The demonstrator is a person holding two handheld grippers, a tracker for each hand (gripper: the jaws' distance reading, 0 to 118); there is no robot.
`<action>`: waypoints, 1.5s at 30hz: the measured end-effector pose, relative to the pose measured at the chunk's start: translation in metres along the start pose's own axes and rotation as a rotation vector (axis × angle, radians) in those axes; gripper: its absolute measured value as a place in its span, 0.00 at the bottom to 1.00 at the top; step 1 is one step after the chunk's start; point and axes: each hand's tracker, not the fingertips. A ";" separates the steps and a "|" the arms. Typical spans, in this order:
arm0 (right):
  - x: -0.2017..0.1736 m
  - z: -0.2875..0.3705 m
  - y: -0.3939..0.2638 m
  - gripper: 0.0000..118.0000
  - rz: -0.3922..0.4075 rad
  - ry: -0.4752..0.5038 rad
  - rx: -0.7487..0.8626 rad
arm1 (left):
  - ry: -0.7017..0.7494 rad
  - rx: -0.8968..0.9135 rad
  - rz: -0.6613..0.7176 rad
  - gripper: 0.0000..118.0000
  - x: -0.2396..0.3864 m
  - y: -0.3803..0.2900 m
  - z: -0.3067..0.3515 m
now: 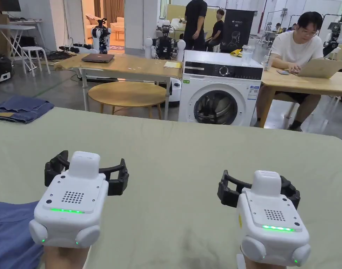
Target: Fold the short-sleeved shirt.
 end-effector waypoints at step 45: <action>-0.035 0.003 -0.006 1.00 0.946 0.053 0.191 | -0.007 -0.076 -0.756 1.00 0.032 -0.010 -0.004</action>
